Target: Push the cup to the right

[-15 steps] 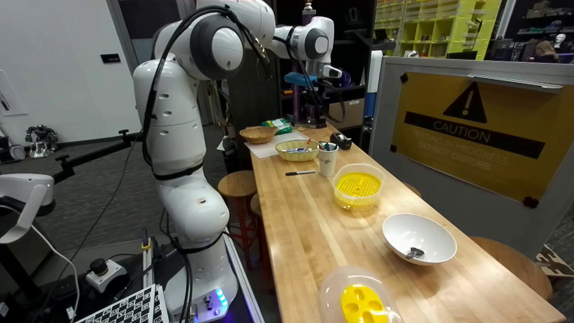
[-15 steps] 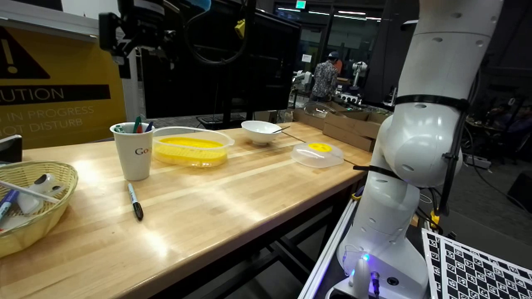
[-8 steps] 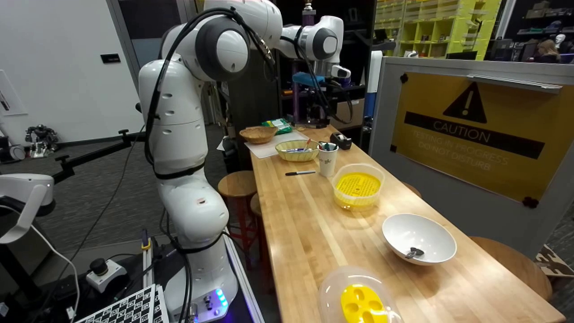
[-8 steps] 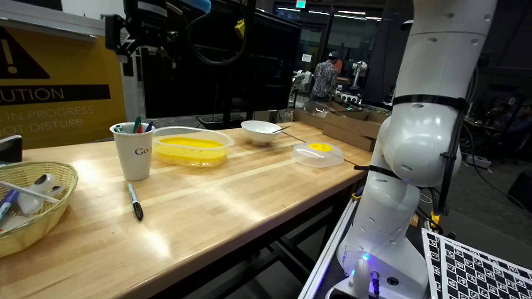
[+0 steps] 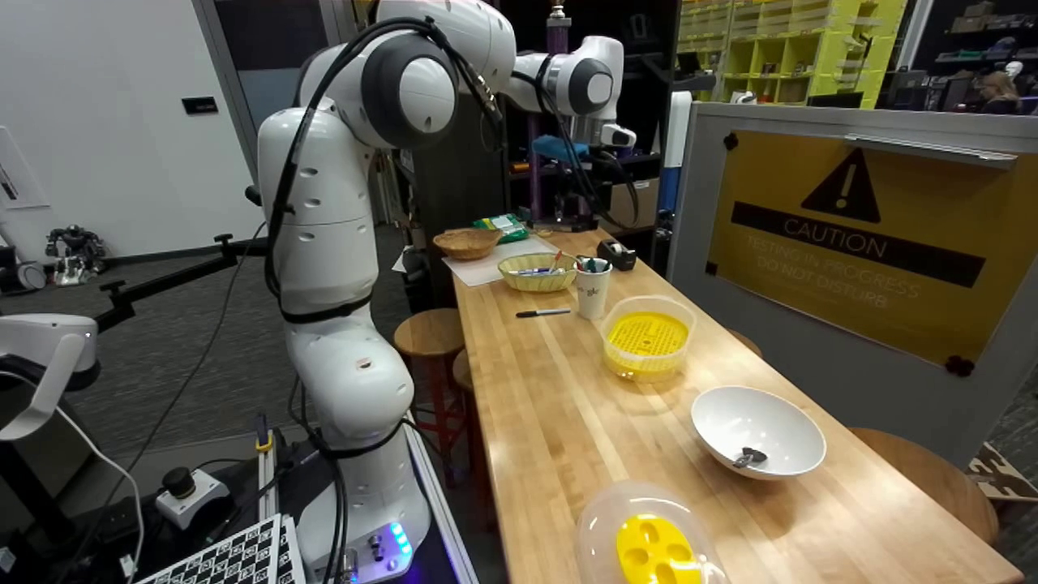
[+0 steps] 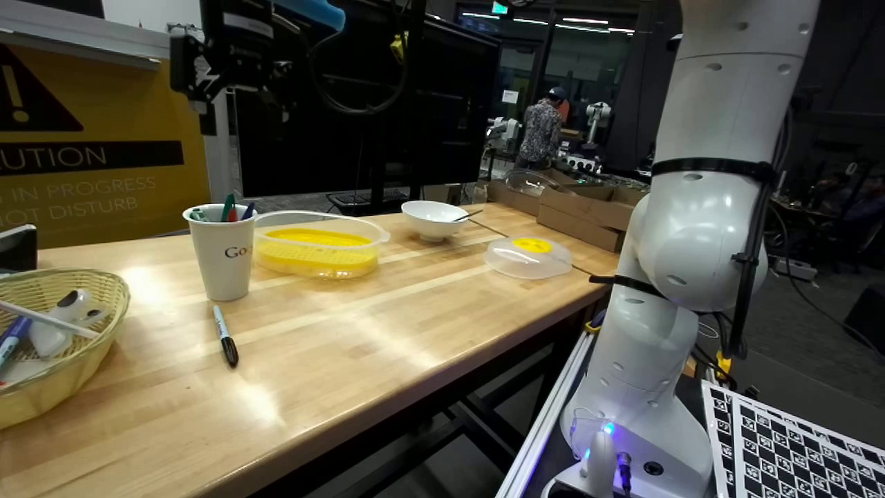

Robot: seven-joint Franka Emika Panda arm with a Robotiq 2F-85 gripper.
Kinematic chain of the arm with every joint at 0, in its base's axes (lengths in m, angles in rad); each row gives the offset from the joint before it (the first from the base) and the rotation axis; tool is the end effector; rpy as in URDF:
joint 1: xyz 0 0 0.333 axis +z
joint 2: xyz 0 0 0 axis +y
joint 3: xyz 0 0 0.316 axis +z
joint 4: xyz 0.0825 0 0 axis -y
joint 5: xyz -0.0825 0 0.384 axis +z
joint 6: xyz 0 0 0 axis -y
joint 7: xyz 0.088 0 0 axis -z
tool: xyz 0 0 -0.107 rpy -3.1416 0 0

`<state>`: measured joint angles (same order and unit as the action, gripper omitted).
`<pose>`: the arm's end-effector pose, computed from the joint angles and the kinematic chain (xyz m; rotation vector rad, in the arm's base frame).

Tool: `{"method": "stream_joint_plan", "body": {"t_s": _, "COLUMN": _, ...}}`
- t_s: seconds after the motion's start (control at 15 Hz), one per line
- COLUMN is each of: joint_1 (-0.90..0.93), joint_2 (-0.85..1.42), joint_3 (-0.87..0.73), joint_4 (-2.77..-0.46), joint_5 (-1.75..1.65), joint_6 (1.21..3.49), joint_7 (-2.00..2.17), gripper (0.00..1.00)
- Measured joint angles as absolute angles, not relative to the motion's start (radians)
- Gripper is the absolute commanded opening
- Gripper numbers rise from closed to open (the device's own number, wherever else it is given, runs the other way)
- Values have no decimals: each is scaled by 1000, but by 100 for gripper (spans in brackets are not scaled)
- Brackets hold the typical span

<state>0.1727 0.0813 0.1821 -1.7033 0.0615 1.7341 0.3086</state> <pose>0.5458 0.2047 0.5301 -3.0842 -0.0532 0.1096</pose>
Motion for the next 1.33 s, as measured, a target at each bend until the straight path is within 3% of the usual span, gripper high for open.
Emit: {"method": "stream_joint_plan", "body": {"t_s": 1.33, "joint_1": 168, "joint_2": 149, "joint_3": 141, "joint_4": -1707, "joint_5": 62, "joint_6": 1770, "joint_7": 329, "gripper": 100}}
